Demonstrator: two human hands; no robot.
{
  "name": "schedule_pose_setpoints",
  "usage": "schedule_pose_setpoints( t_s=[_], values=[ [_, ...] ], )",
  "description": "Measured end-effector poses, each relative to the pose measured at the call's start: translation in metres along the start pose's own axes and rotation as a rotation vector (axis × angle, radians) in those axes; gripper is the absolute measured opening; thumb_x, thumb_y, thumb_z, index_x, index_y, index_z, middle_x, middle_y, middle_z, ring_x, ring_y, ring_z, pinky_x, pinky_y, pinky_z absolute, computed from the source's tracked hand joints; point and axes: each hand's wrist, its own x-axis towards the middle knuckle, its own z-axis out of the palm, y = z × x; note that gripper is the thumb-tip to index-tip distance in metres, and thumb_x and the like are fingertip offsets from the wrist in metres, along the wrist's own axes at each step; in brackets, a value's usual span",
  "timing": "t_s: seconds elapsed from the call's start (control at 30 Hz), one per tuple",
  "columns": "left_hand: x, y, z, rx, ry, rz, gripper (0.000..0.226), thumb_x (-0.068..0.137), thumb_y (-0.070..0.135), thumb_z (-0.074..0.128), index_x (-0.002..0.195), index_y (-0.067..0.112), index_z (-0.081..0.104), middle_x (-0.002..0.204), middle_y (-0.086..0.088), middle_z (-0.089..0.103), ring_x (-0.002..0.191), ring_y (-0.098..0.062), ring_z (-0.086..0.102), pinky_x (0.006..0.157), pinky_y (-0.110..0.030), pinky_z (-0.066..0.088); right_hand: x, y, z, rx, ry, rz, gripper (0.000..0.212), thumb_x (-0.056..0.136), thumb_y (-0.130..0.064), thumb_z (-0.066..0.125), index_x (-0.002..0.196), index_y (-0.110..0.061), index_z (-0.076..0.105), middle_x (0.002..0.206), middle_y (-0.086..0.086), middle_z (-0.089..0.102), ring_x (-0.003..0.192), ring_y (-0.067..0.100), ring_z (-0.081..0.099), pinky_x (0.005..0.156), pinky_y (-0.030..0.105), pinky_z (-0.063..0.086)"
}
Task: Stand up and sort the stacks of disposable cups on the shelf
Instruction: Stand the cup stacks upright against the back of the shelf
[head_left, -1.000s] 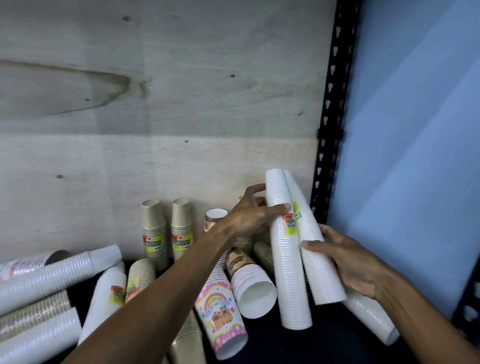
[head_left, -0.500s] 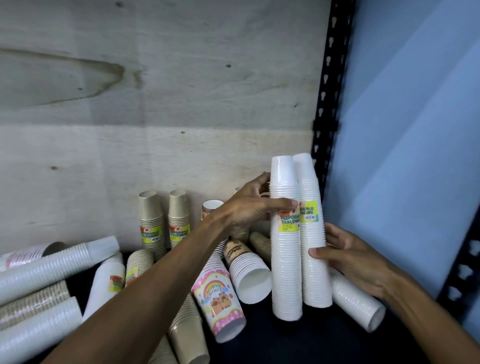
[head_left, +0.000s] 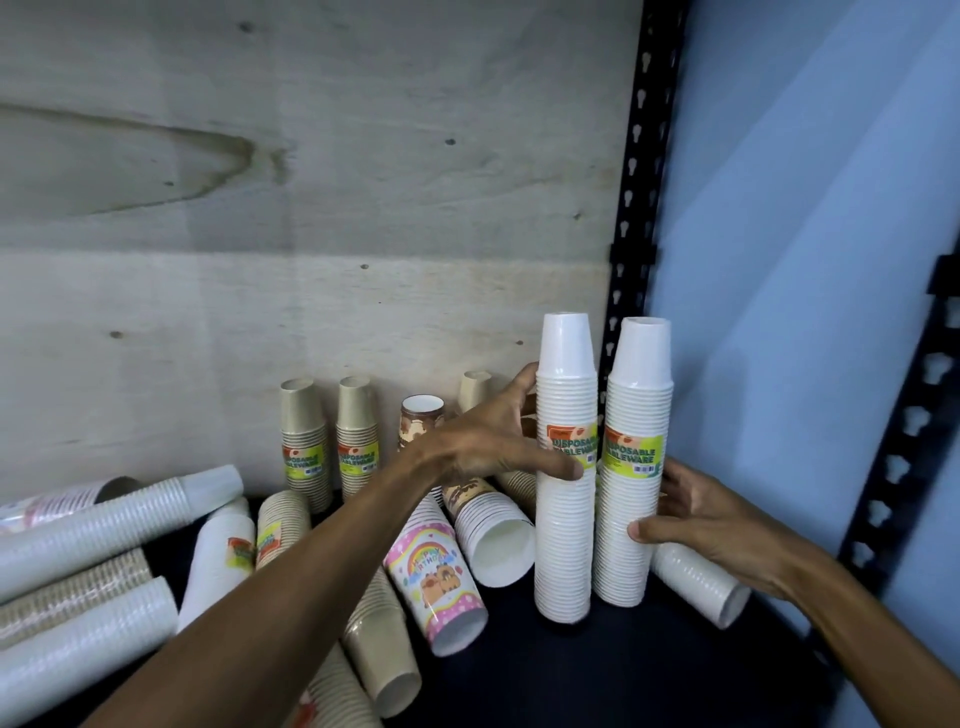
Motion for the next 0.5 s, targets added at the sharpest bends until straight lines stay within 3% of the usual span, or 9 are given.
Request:
schedule_pose_setpoints(
  t_s=[0.13, 0.3, 0.4, 0.5],
  values=[
    [-0.007, 0.002, 0.002, 0.042, -0.010, -0.017, 0.097, 0.071, 0.001, 0.084, 0.144, 0.032, 0.027, 0.132, 0.003, 0.060, 0.121, -0.012, 0.060, 0.102, -0.040, 0.051, -0.002, -0.001, 0.002, -0.034, 0.020, 0.011, 0.063, 0.079, 0.014, 0.070, 0.132, -0.017, 0.054, 0.129, -0.002, 0.068, 0.122, 0.015, 0.062, 0.110, 0.040, 0.043],
    [-0.011, 0.010, 0.010, 0.102, -0.033, -0.039, 0.100, 0.073, 0.004, 0.084, 0.146, 0.031, 0.021, 0.134, 0.006, 0.057, 0.119, -0.002, 0.056, 0.099, -0.025, 0.050, -0.002, -0.001, 0.005, -0.058, 0.031, 0.016, 0.064, 0.074, -0.008, 0.082, 0.132, -0.022, 0.056, 0.128, -0.007, 0.068, 0.121, 0.013, 0.063, 0.110, 0.044, 0.044],
    [-0.011, 0.007, 0.014, 0.096, -0.020, -0.068, 0.098, 0.073, 0.010, 0.085, 0.144, 0.032, 0.022, 0.140, -0.002, 0.052, 0.130, -0.013, 0.050, 0.109, -0.039, 0.044, -0.001, 0.001, 0.006, -0.067, 0.035, 0.001, 0.067, 0.070, -0.020, 0.086, 0.131, -0.025, 0.058, 0.127, -0.008, 0.068, 0.120, 0.013, 0.063, 0.108, 0.044, 0.045],
    [-0.013, 0.002, 0.016, 0.108, -0.018, -0.078, 0.094, 0.072, 0.015, 0.086, 0.142, 0.034, 0.028, 0.139, -0.003, 0.054, 0.130, -0.017, 0.051, 0.109, -0.044, 0.044, 0.000, 0.003, 0.004, -0.066, 0.039, -0.004, 0.074, 0.063, -0.028, 0.091, 0.129, -0.023, 0.059, 0.126, -0.006, 0.069, 0.118, 0.016, 0.065, 0.103, 0.040, 0.050]
  ],
)
